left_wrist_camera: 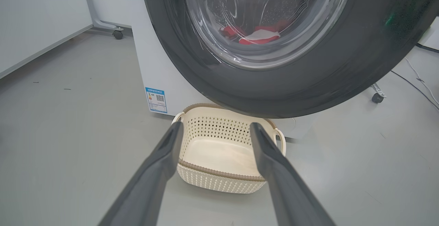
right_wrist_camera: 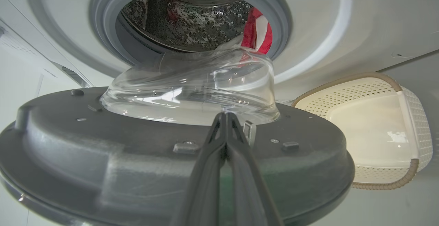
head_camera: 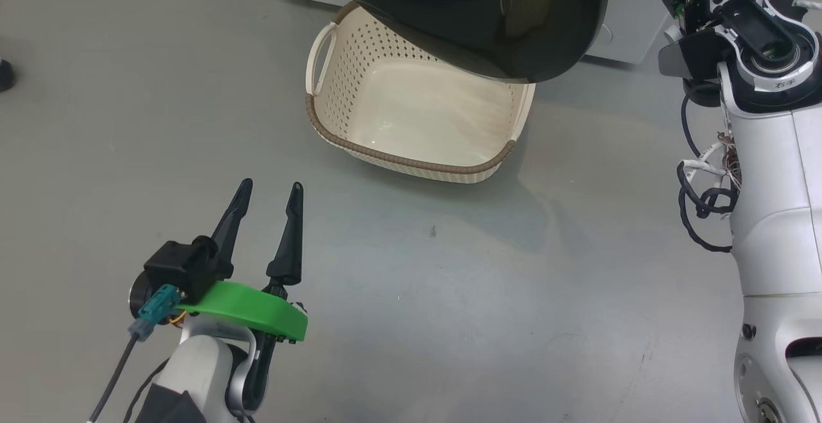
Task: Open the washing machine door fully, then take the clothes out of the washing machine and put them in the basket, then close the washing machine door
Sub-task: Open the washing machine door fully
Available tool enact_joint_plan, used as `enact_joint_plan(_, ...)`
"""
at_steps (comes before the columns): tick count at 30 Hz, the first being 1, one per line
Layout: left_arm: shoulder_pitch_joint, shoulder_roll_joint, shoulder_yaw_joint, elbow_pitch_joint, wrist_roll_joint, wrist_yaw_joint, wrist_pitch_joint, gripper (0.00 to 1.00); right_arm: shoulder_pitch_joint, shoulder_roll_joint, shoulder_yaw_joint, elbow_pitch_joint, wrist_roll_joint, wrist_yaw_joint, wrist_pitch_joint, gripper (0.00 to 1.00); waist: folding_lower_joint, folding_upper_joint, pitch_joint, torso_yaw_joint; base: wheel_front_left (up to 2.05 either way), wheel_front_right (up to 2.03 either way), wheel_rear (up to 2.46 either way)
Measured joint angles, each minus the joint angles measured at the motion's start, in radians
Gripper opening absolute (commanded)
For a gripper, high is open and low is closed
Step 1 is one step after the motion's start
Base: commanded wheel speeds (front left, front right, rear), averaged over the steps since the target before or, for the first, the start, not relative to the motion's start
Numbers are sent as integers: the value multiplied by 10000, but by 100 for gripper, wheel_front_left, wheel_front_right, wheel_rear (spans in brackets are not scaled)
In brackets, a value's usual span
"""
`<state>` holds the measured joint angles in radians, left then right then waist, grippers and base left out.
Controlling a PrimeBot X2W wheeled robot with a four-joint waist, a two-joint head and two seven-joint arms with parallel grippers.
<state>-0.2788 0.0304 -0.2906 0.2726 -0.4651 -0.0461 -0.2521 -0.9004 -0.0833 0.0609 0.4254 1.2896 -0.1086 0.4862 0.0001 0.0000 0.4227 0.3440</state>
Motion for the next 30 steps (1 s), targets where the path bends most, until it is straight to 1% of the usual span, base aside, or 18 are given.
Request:
enact_joint_plan(3,-12,-2,-6,40,-6,0,0,100,-186,31,-36,199,199,-2,211,0,0,0,6,48,0,0,0)
enact_joint_plan(4,-18,-4,-13,52,-38,0,0,100,-325,31,-75,345,349,-79,382,0,0,0,-4,64,0,0,0)
enact_joint_plan(6,-24,-6,-21,69,-75,2,0,100,-387,33,-71,462,493,-81,545,0,0,0,-17,76,0,0,0)
enact_joint_plan(14,-33,-10,-52,115,-77,12,0,100,-395,38,-31,1030,895,-92,1116,0,0,0,-117,89,0,0,0)
enact_joint_plan(21,-35,-12,-102,213,-75,13,0,100,-390,36,-42,1383,1582,-102,1634,0,0,0,-308,82,0,0,0)
enact_joint_plan(27,-35,-10,-169,240,-75,31,0,100,-394,65,-217,1563,2224,-105,1852,0,0,0,-424,84,0,0,0)
enact_joint_plan(30,-35,-12,-201,265,-75,42,0,100,-398,59,-240,1632,2439,-176,1929,0,0,0,-451,95,0,0,0)
